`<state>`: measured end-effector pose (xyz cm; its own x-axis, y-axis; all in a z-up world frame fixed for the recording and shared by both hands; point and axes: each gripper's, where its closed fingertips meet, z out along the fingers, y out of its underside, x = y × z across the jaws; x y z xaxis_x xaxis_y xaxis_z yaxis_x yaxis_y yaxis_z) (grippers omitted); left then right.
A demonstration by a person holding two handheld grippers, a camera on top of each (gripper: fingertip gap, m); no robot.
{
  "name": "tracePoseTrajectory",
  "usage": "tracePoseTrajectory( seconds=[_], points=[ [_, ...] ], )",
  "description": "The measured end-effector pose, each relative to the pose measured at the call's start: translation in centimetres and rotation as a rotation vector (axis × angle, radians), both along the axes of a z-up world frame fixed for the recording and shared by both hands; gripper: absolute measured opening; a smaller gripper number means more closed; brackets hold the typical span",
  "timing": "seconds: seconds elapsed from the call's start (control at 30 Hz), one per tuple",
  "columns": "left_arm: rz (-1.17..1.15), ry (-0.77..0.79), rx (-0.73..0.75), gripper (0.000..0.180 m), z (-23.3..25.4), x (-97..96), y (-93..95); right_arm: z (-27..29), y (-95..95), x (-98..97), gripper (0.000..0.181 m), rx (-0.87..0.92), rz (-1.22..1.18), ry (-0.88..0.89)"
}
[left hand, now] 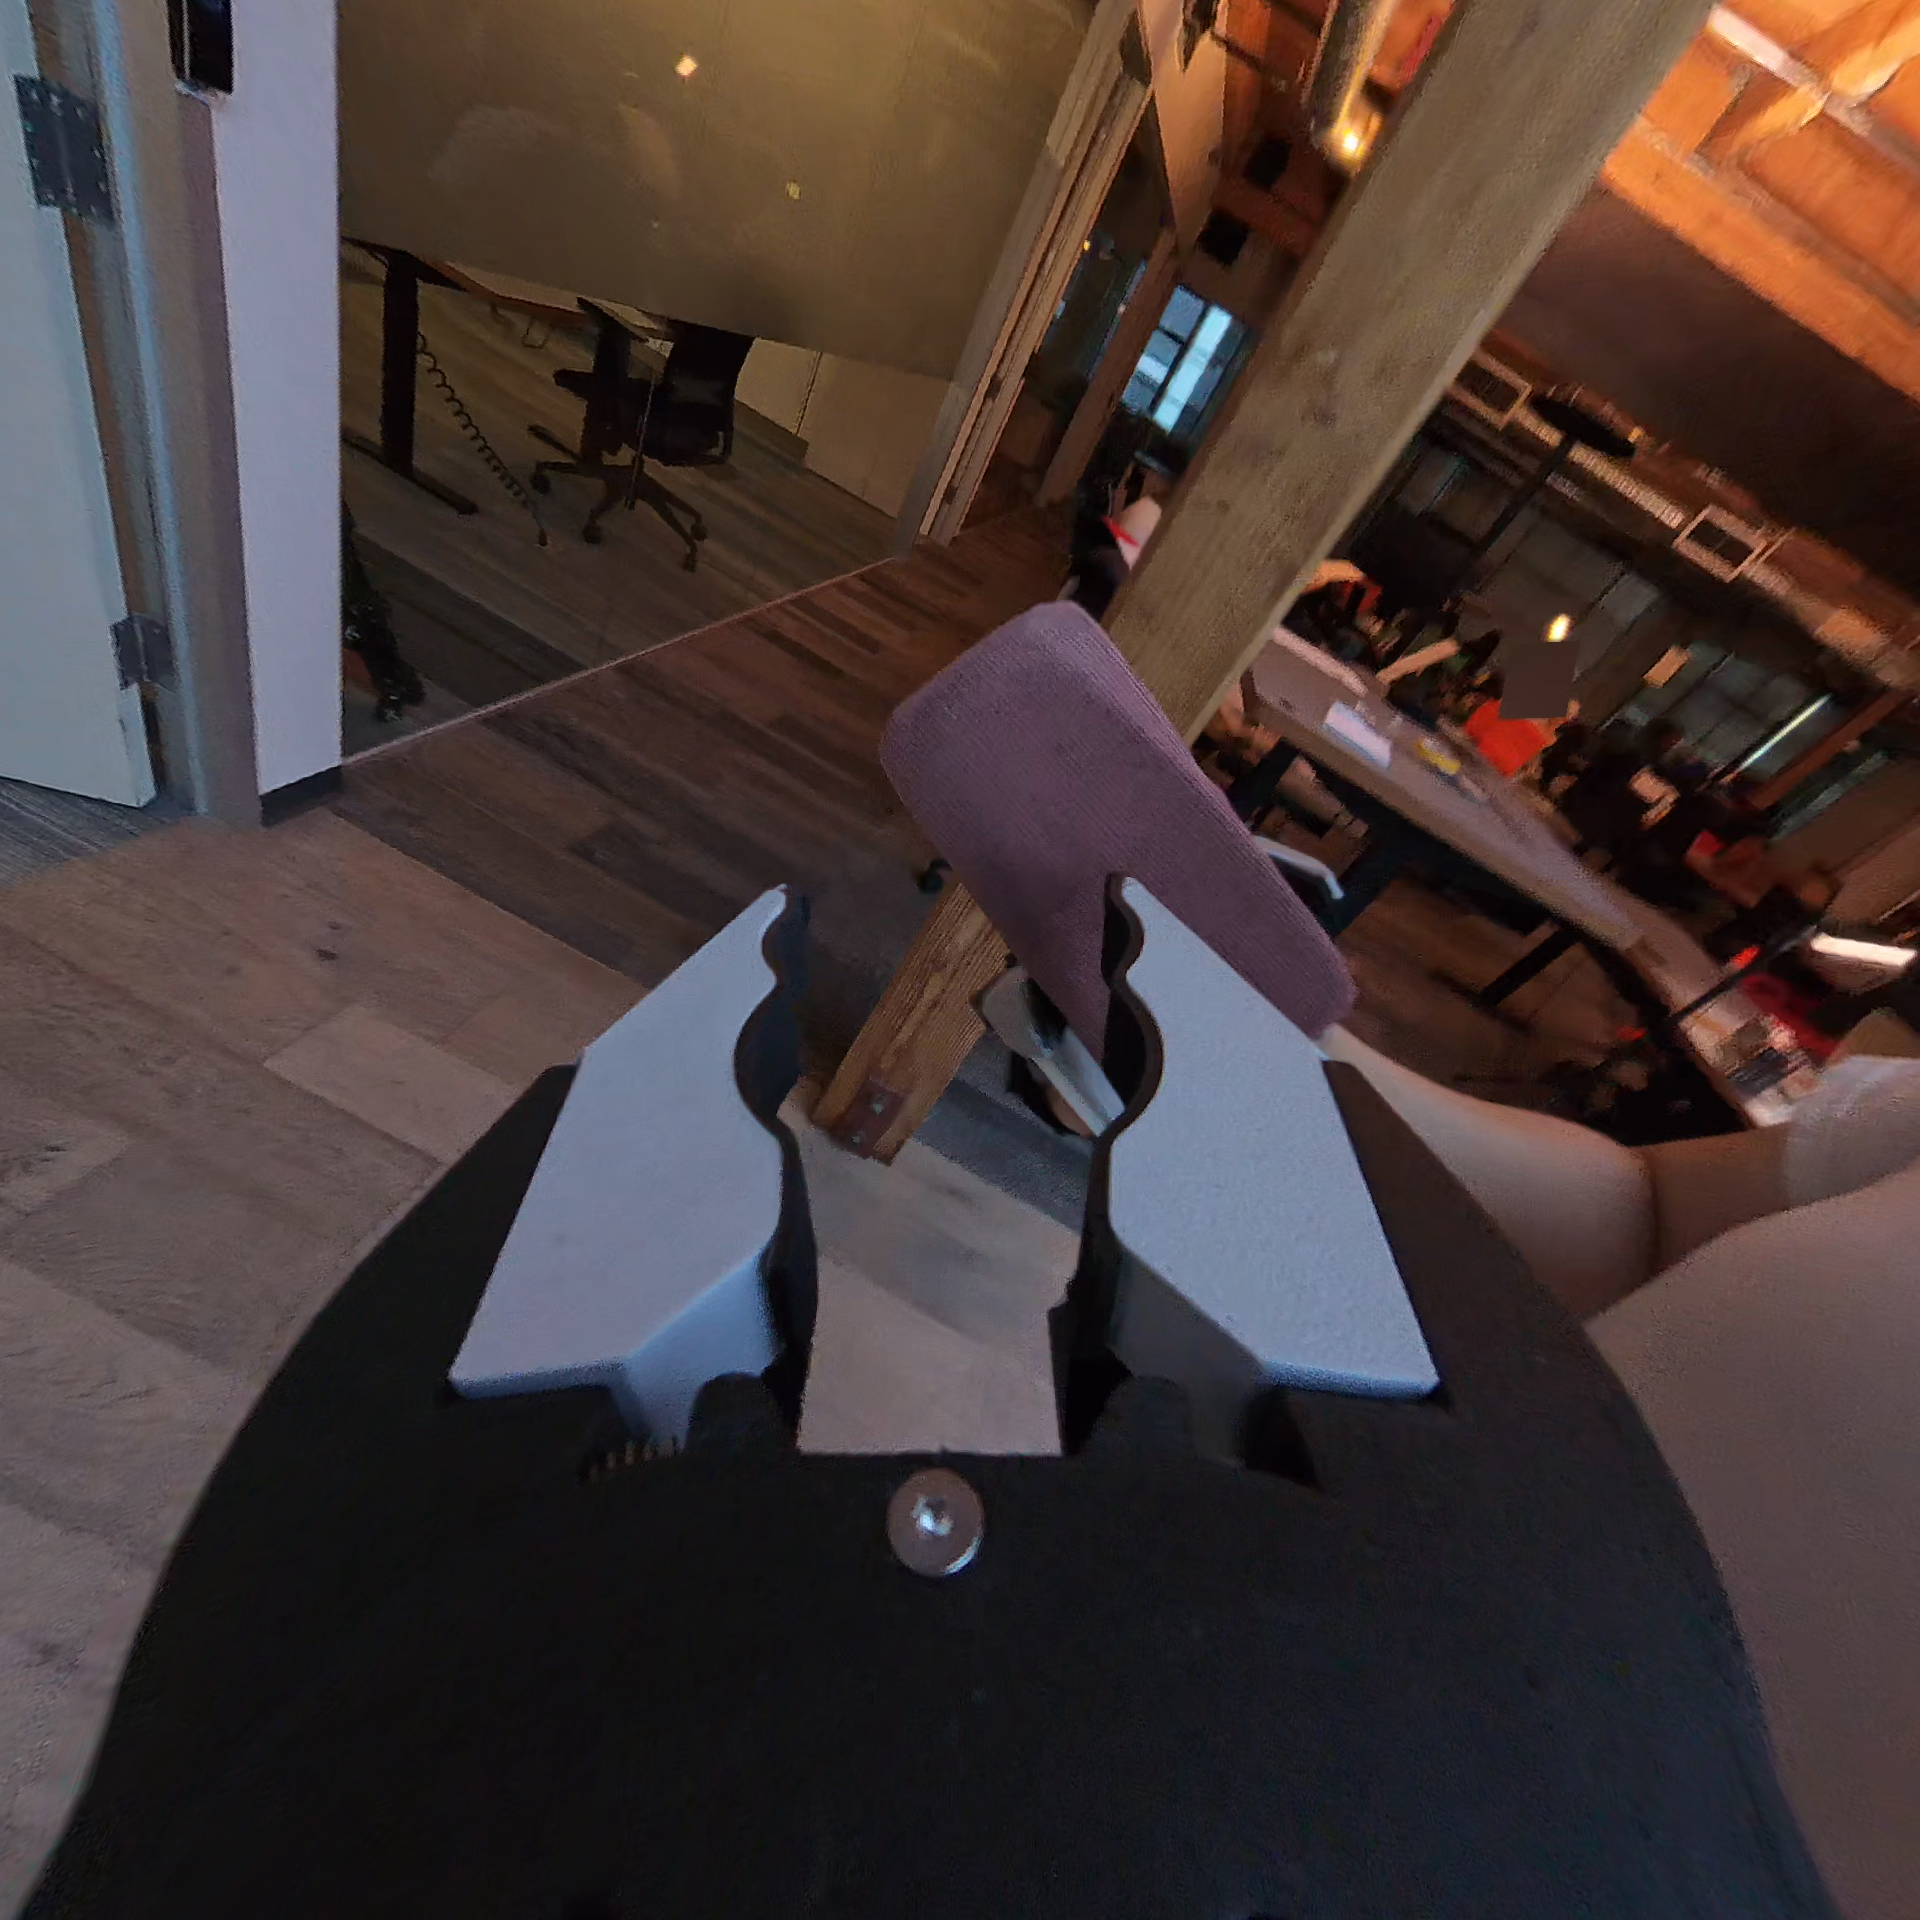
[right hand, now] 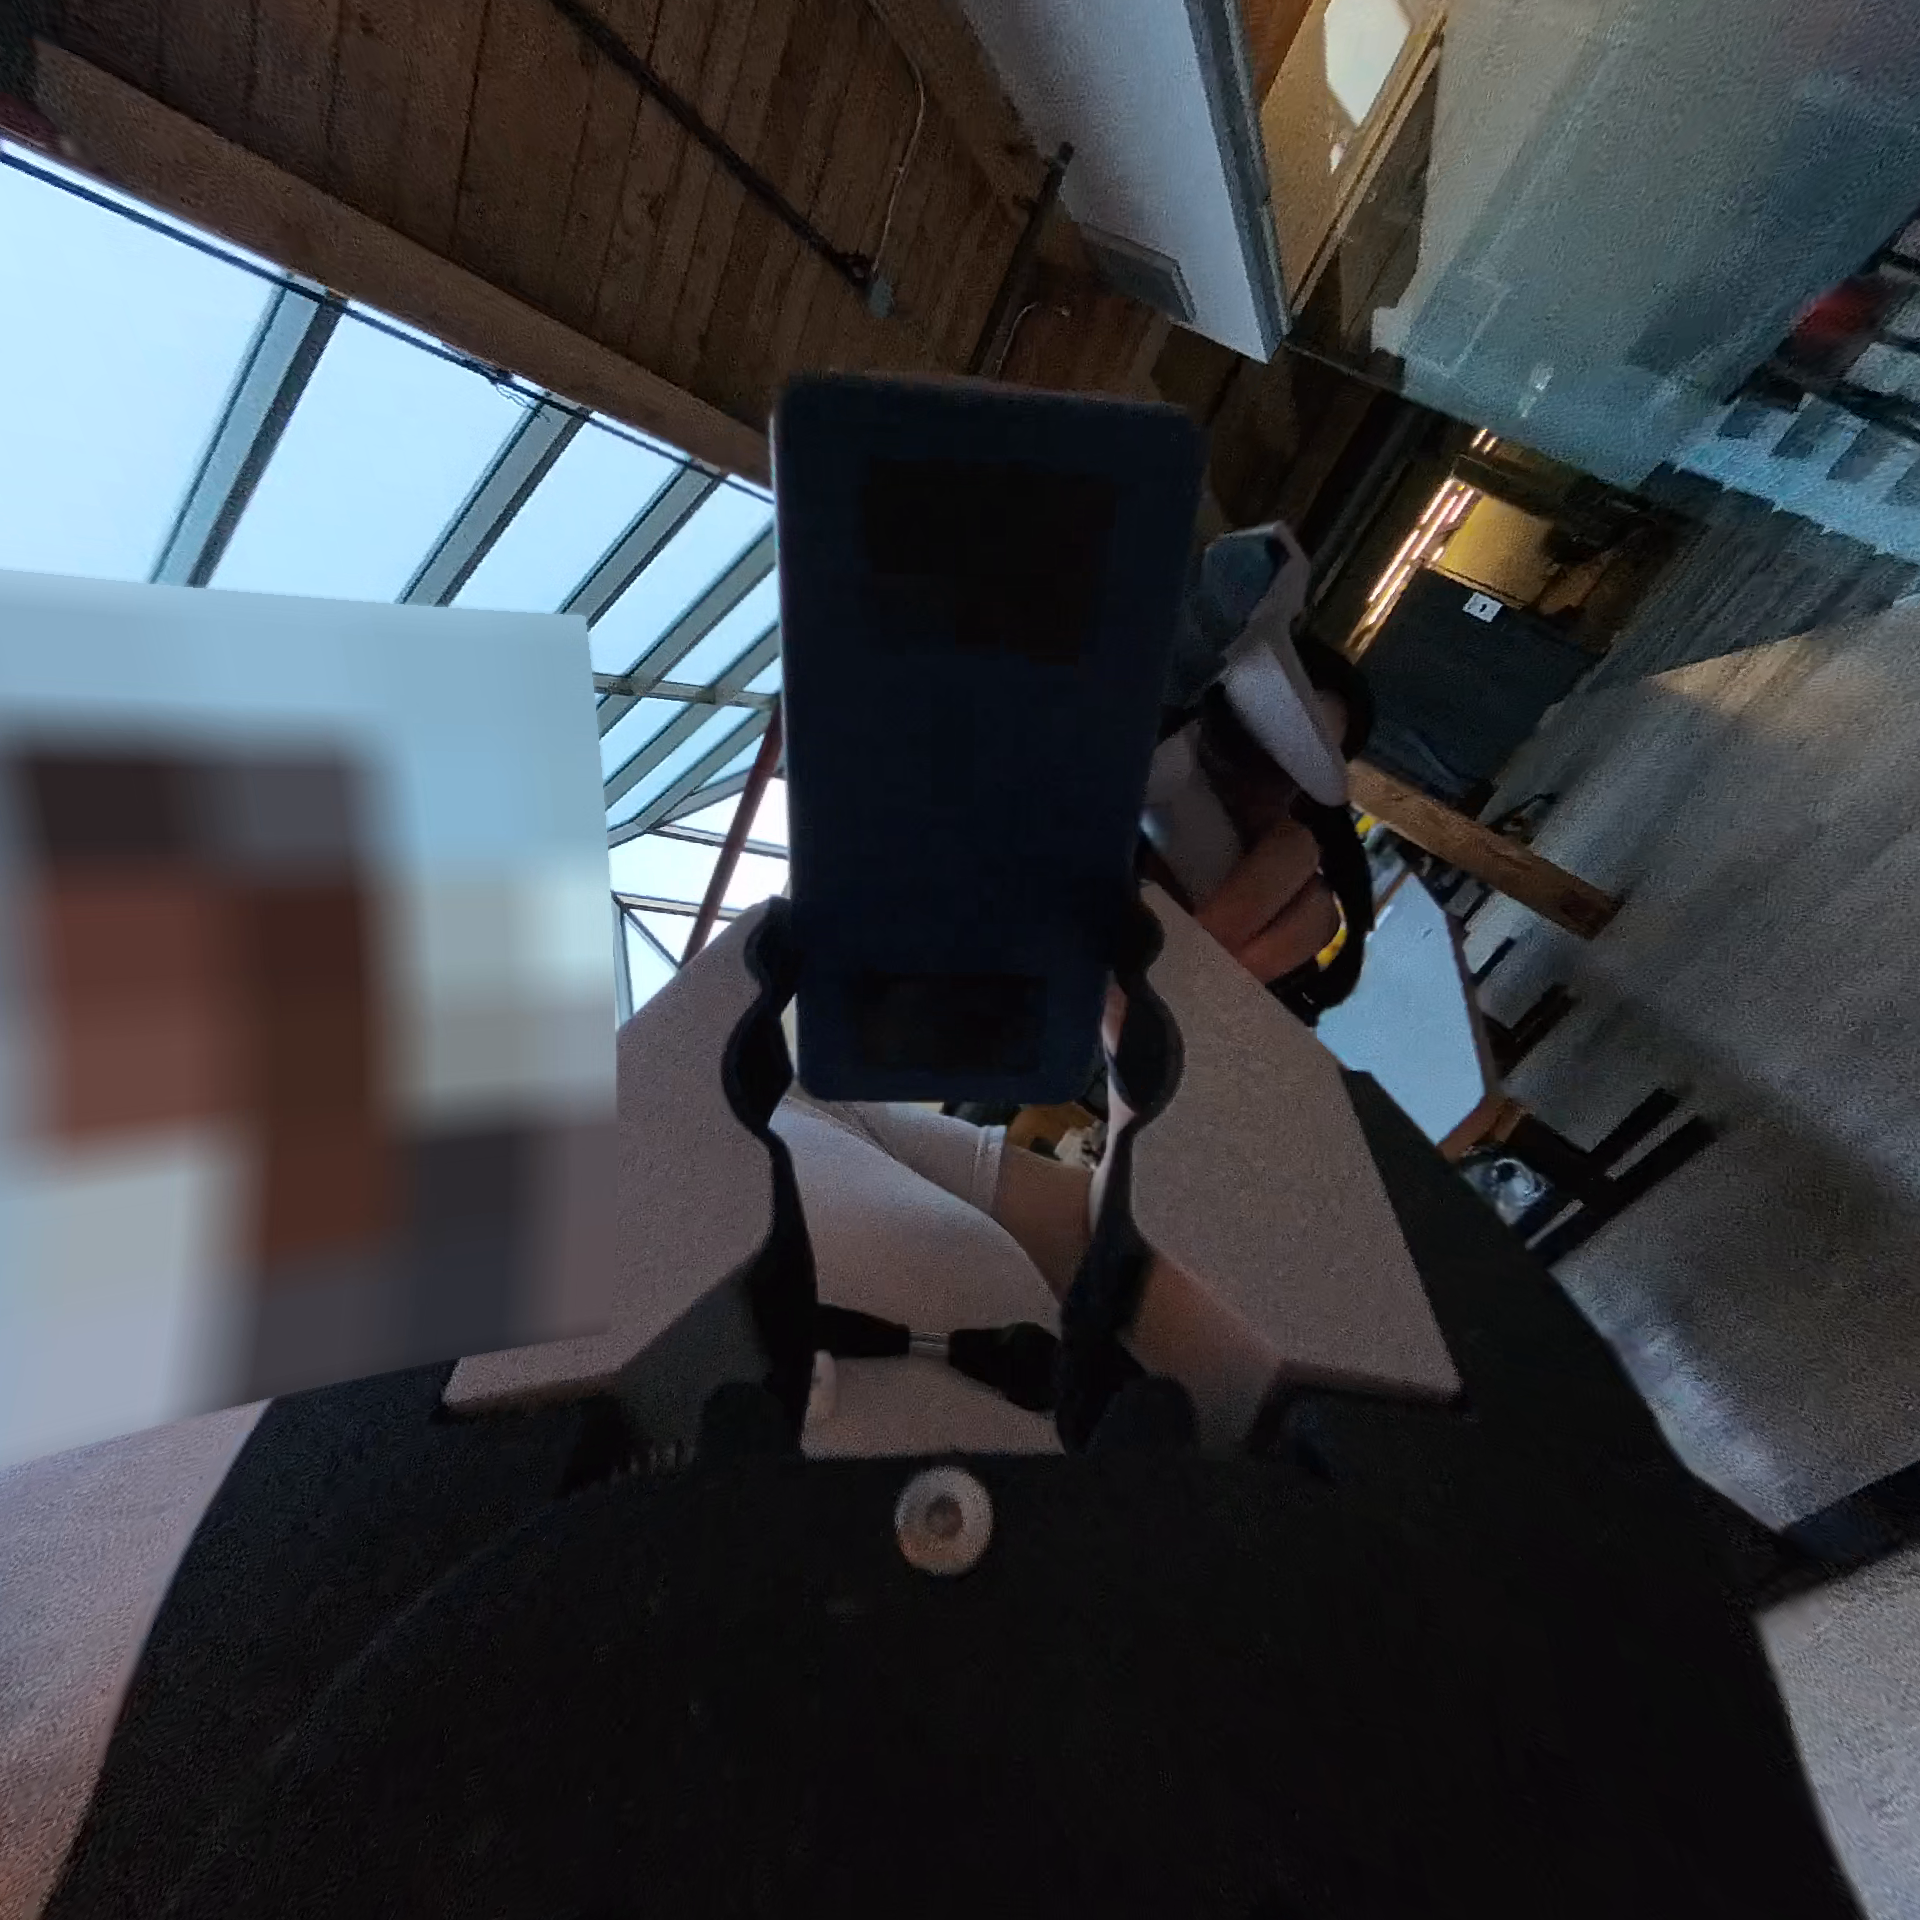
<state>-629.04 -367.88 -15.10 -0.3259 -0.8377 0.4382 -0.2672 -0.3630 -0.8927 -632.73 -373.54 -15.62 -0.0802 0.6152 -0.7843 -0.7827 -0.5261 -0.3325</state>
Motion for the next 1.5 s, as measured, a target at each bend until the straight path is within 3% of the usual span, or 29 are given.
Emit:
tracePoseTrajectory(
  seconds=[0.03,0.1,0.17,0.27,0.4,0.5,0.63,0.83,0.93,1.07,1.2,1.3,1.5],
  points=[
    [-0.006,0.001,-0.086,0.061,-0.4,2.4,2.9,-0.4,3.1,3.4,0.061,-0.014,-0.031,-0.027],
    [-0.082,-0.03,-0.286,0.071,0.1,6.8,7.6,-0.5,9.5,10.1,0.061,-0.055,-0.102,-0.08],
    [-0.13,-0.031,-0.367,0.081,0.5,11.4,12.5,-0.5,16.1,15.5,0.06,-0.093,-0.145,-0.171],
    [-0.074,0.005,-0.228,0.083,-0.5,19.2,21.2,0.6,25.9,23.0,0.06,-0.077,-0.149,-0.254],
    [-0.089,-0.062,-0.091,0.056,-0.3,31.4,32.7,0.5,38.9,33.8,0.061,0.018,-0.202,-0.378],
    [-0.215,-0.068,-0.024,0.052,0.1,41.6,40.4,1.0,46.9,44.1,0.061,0.058,-0.316,-0.377],
    [-0.398,-0.058,-0.022,0.049,3.7,56.1,48.1,3.9,54.5,59.0,0.061,0.04,-0.462,-0.38],
    [-0.47,-0.239,-0.075,0.049,6.8,77.9,61.6,8.7,67.4,82.6,0.065,0.092,-0.664,-0.452],
    [-0.392,-0.355,-0.065,0.049,6.3,88.2,70.4,8.8,76.3,92.9,0.057,0.122,-0.622,-0.467],
    [-0.265,-0.455,-0.102,0.052,7.3,98.1,84.1,9.8,90.8,102.4,0.057,0.132,-0.478,-0.64],
    [-0.127,-0.483,0.012,0.054,8.8,105.7,99.9,11.6,107.6,108.1,0.058,0.214,-0.36,-0.768],
    [-0.039,-0.475,0.17,0.052,9.4,110.3,112.6,12.9,120.5,111.7,0.057,0.32,-0.335,-0.736],
    [-0.049,-0.375,0.271,0.046,8.2,118.6,135.5,12.5,143.4,120.4,0.057,0.426,-0.361,-0.655]
  ],
)
